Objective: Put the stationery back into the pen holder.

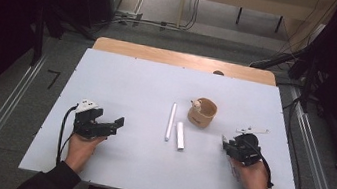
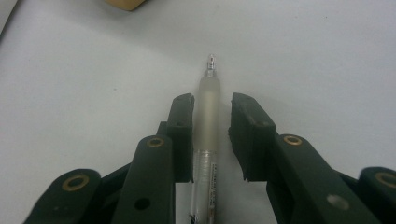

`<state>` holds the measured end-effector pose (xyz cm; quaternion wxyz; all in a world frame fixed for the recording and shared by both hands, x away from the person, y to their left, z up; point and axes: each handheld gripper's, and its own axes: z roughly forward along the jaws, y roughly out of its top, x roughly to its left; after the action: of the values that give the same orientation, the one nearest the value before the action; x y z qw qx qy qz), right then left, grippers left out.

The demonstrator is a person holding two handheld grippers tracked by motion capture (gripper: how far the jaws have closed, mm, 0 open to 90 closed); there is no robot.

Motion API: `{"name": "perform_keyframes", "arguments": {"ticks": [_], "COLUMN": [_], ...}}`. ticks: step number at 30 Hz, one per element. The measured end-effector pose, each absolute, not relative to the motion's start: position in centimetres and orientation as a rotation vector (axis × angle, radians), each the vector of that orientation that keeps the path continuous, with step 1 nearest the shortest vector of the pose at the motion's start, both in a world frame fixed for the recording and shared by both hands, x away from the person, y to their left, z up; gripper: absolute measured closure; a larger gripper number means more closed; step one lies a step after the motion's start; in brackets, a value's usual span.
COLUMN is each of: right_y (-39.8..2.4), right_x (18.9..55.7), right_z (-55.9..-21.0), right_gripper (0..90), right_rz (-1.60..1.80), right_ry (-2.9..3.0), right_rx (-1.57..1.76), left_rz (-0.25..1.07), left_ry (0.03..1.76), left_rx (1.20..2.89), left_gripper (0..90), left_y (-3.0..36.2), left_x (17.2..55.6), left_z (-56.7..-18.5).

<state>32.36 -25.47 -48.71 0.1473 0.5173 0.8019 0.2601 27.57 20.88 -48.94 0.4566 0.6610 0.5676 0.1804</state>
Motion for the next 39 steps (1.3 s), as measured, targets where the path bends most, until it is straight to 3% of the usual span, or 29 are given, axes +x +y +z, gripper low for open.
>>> {"name": "perform_keyframes", "arguments": {"ticks": [39], "right_y": [-24.91], "right_x": [32.63], "right_z": [-48.48], "right_gripper": [79.0], "right_rz": [0.689], "right_ry": [2.32], "right_rx": [1.504], "left_rz": [0.444], "left_ry": [1.395], "left_rx": [1.629], "left_gripper": [6.6], "left_y": [20.89], "left_x": [27.55], "left_z": [-48.89]}}
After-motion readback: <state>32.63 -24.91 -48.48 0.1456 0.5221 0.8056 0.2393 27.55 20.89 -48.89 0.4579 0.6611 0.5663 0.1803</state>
